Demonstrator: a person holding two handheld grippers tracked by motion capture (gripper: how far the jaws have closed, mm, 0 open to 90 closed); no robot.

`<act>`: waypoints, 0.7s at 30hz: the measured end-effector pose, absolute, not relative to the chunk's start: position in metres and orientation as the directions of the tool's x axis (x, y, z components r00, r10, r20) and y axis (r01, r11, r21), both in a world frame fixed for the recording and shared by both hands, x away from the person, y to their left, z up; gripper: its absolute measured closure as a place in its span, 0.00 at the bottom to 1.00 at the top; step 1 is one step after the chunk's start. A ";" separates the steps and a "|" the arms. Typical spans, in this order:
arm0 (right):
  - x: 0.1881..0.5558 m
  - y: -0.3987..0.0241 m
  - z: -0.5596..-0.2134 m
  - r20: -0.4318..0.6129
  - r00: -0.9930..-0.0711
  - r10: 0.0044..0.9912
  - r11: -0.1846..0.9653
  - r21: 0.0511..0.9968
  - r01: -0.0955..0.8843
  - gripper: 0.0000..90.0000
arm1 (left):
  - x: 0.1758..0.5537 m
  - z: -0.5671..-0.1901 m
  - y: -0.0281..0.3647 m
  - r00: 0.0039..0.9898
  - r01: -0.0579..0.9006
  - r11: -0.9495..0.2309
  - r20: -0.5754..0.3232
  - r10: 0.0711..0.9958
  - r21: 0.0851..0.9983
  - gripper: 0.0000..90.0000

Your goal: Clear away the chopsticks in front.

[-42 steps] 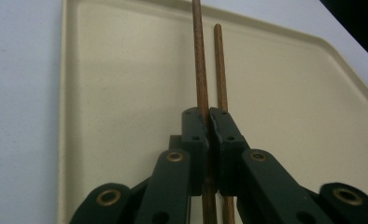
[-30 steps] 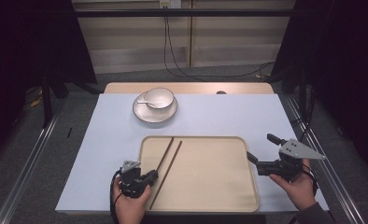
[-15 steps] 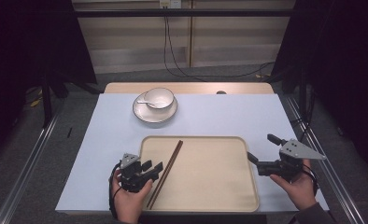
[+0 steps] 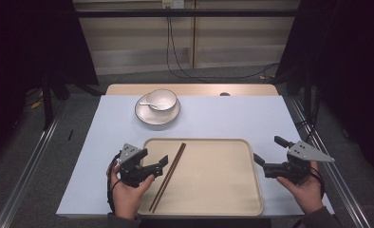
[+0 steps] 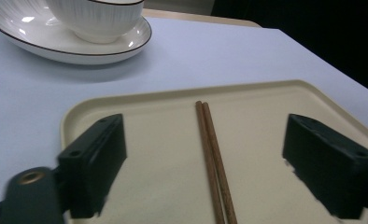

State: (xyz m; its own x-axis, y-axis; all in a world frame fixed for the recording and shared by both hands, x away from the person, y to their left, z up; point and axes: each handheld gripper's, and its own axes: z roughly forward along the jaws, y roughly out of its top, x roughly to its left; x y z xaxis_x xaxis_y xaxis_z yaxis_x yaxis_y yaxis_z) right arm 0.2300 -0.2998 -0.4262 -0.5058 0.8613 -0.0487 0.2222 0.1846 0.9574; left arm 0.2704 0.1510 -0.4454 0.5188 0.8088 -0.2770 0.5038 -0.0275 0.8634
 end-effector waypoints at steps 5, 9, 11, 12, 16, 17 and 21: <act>0.230 -0.301 -0.426 -0.052 -0.504 0.862 0.185 0.958 0.218 0.04 | 0.276 -0.445 0.155 0.560 0.481 -0.037 -0.275 0.782 0.876 0.07; 0.230 -0.301 -0.425 -0.046 -0.502 0.864 0.178 0.959 0.220 0.04 | 0.279 -0.440 0.158 0.586 0.456 -0.017 -0.286 0.758 0.890 0.07; 0.230 -0.301 -0.426 -0.048 -0.500 0.865 0.181 0.959 0.220 0.04 | 0.281 -0.435 0.161 0.589 0.442 -0.009 -0.283 0.757 0.897 0.07; 0.230 -0.301 -0.426 -0.047 -0.501 0.864 0.180 0.959 0.221 0.04 | 0.281 -0.432 0.162 0.590 0.430 0.000 -0.282 0.757 0.903 0.07; 0.229 -0.300 -0.424 -0.057 -0.506 0.861 0.188 0.959 0.211 0.04 | 0.282 -0.422 0.165 0.609 0.367 0.000 -0.240 0.756 0.930 0.07; 0.229 -0.300 -0.424 -0.059 -0.503 0.862 0.188 0.959 0.210 0.04 | 0.282 -0.420 0.165 0.618 0.357 -0.017 -0.222 0.754 0.934 0.07; 0.229 -0.300 -0.423 -0.053 -0.504 0.862 0.182 0.960 0.211 0.04 | 0.285 -0.415 0.168 0.645 0.337 -0.034 -0.204 0.736 0.941 0.05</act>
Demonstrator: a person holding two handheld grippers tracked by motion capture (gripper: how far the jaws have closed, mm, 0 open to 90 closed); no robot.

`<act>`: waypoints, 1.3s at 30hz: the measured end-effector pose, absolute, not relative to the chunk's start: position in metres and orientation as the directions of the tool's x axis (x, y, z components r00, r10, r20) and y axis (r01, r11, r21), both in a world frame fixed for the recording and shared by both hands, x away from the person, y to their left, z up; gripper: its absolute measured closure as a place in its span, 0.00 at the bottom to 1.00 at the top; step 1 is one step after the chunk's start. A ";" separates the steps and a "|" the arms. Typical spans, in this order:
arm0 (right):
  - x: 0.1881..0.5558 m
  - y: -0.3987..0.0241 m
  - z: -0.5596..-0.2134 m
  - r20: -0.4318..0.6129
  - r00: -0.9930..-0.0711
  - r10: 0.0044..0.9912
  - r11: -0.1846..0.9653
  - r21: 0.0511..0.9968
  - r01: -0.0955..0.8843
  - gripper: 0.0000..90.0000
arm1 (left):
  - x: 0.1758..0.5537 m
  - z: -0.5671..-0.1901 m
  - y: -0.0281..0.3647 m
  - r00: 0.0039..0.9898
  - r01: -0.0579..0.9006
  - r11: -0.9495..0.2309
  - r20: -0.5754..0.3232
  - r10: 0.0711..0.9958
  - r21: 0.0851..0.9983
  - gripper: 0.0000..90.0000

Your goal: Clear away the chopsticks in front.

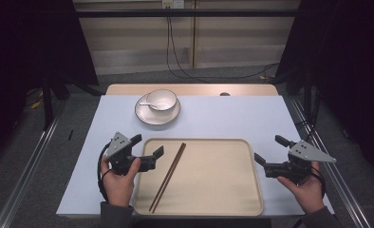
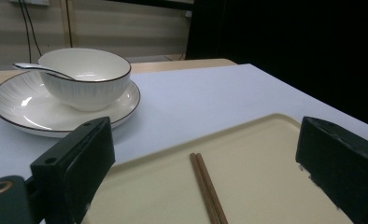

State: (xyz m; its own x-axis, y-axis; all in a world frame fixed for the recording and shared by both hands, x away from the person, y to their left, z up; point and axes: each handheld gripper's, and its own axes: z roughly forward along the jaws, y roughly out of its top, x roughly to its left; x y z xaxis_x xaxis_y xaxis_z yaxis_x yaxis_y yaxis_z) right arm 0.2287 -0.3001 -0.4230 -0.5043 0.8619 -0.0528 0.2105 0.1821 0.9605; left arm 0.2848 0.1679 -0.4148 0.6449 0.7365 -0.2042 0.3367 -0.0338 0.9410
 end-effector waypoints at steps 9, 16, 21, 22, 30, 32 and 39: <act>0.229 -0.301 -0.421 -0.051 -0.507 0.860 0.176 0.963 0.202 0.04 | 0.291 -0.407 0.174 0.678 0.300 -0.092 -0.144 0.721 0.950 0.05; 0.228 -0.300 -0.420 -0.051 -0.503 0.863 0.174 0.964 0.200 0.04 | 0.293 -0.404 0.180 0.700 0.287 -0.084 -0.149 0.699 0.954 0.05; 0.229 -0.300 -0.420 -0.053 -0.499 0.865 0.175 0.964 0.200 0.04 | 0.294 -0.403 0.188 0.716 0.277 -0.108 -0.130 0.686 0.955 0.04; 0.229 -0.301 -0.420 -0.054 -0.502 0.863 0.177 0.964 0.200 0.04 | 0.294 -0.403 0.189 0.710 0.283 -0.107 -0.133 0.692 0.953 0.04; 0.229 -0.300 -0.420 -0.056 -0.501 0.864 0.179 0.963 0.201 0.04 | 0.290 -0.405 0.198 0.718 0.271 -0.122 -0.116 0.686 0.955 0.04; 0.229 -0.300 -0.420 -0.055 -0.500 0.864 0.179 0.963 0.203 0.04 | 0.289 -0.408 0.199 0.721 0.271 -0.112 -0.125 0.681 0.956 0.04; 0.228 -0.299 -0.421 -0.069 -0.505 0.860 0.191 0.962 0.194 0.04 | 0.288 -0.412 0.203 0.723 0.266 -0.117 -0.118 0.680 0.957 0.04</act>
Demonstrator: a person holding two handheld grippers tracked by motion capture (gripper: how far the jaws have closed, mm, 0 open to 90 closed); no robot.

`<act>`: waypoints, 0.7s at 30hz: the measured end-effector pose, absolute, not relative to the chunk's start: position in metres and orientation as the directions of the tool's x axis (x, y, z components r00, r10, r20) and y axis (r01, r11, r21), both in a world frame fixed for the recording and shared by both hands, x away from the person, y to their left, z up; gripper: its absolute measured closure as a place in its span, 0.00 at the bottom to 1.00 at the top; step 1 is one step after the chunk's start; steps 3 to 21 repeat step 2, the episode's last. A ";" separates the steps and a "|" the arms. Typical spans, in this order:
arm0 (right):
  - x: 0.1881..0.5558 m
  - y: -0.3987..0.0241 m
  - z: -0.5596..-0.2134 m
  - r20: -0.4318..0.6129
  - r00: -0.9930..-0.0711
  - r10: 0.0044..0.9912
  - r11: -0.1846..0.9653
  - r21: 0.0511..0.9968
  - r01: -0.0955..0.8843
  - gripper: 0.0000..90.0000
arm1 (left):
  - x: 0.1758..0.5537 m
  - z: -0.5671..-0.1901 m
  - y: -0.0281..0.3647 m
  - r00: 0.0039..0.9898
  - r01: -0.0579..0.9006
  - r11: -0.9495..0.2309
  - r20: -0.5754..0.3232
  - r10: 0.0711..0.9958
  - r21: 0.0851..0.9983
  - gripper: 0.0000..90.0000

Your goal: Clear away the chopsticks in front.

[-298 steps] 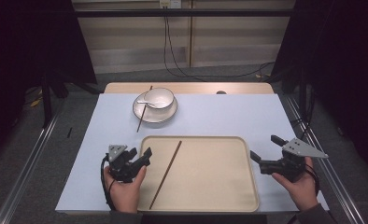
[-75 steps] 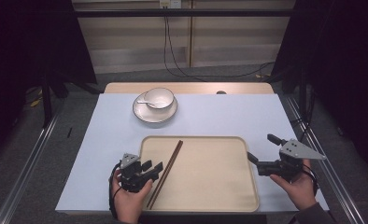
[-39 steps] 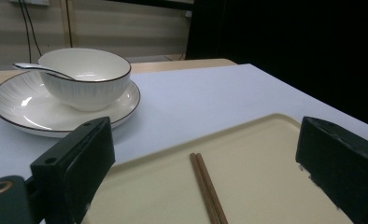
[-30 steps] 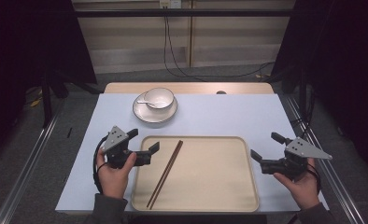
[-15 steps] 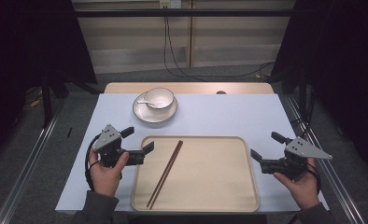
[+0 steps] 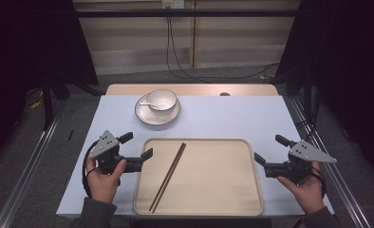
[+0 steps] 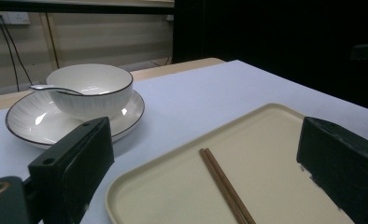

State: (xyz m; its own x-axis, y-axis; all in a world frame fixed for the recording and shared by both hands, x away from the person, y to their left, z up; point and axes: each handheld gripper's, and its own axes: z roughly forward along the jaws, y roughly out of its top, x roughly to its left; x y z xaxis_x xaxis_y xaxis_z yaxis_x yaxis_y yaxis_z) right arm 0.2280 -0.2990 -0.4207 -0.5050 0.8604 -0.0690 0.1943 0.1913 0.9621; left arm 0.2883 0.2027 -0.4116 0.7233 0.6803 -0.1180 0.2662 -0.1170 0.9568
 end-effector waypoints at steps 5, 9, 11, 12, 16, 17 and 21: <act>0.228 -0.298 -0.421 -0.066 -0.507 0.860 0.189 0.962 0.196 0.04 | 0.288 -0.413 0.203 0.719 0.275 -0.114 -0.125 0.684 0.955 0.04; 0.228 -0.298 -0.421 -0.066 -0.507 0.860 0.189 0.962 0.196 0.04 | 0.288 -0.413 0.203 0.719 0.275 -0.114 -0.125 0.684 0.955 0.04; 0.228 -0.298 -0.421 -0.066 -0.507 0.860 0.189 0.962 0.196 0.04 | 0.288 -0.413 0.203 0.719 0.275 -0.114 -0.125 0.684 0.955 0.04; 0.228 -0.298 -0.421 -0.066 -0.507 0.860 0.189 0.962 0.196 0.04 | 0.288 -0.413 0.203 0.719 0.275 -0.114 -0.125 0.684 0.955 0.04; 0.228 -0.298 -0.421 -0.066 -0.507 0.860 0.189 0.962 0.196 0.04 | 0.288 -0.413 0.203 0.719 0.275 -0.114 -0.125 0.684 0.955 0.04; 0.228 -0.298 -0.421 -0.066 -0.507 0.860 0.189 0.962 0.196 0.04 | 0.288 -0.413 0.203 0.719 0.275 -0.114 -0.125 0.684 0.955 0.04; 0.228 -0.298 -0.421 -0.066 -0.507 0.860 0.189 0.962 0.196 0.04 | 0.288 -0.413 0.203 0.719 0.275 -0.114 -0.125 0.684 0.955 0.04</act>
